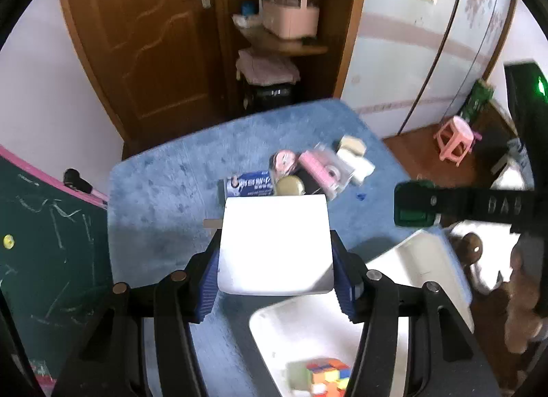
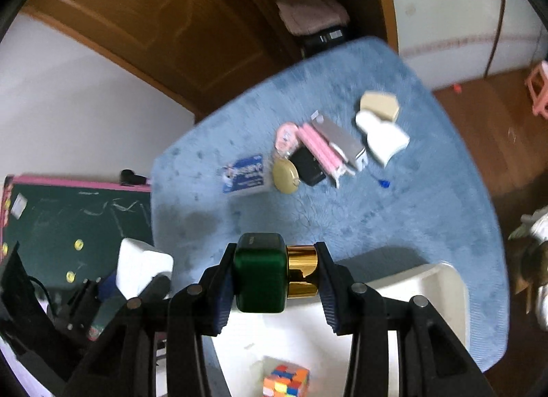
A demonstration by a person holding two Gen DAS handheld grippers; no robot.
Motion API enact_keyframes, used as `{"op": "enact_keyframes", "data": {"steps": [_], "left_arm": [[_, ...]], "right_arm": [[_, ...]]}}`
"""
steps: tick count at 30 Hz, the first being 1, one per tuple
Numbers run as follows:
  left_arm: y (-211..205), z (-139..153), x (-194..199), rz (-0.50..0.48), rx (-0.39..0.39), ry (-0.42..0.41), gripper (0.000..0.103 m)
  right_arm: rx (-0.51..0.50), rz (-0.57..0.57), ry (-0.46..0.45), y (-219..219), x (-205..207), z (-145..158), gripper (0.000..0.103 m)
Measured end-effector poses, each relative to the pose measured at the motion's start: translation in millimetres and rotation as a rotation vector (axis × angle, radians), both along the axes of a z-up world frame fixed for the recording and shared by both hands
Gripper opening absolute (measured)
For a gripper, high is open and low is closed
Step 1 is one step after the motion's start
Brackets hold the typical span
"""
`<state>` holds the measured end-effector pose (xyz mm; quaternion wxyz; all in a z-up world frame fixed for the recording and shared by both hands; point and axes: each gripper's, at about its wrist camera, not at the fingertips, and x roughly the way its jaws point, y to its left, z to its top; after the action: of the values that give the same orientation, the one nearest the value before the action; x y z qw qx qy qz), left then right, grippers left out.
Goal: Organize rigid objects
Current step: 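Lower the white block and green bottle into the tray and open both tools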
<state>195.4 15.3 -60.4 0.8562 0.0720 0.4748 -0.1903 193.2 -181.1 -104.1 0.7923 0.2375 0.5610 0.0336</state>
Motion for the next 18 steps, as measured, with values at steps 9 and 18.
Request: {"op": "enact_keyframes", "data": {"steps": [9, 18], "left_arm": [[8.5, 51.3, -51.4, 0.027, -0.155, -0.04, 0.059], [-6.8, 26.2, -93.7, -0.002, -0.148, -0.029, 0.059]], "right_arm": [[-0.146, 0.037, -0.17, 4.2, -85.3, 67.5, 0.043], [-0.277, 0.025, -0.214, -1.8, -155.2, 70.0, 0.043]]}}
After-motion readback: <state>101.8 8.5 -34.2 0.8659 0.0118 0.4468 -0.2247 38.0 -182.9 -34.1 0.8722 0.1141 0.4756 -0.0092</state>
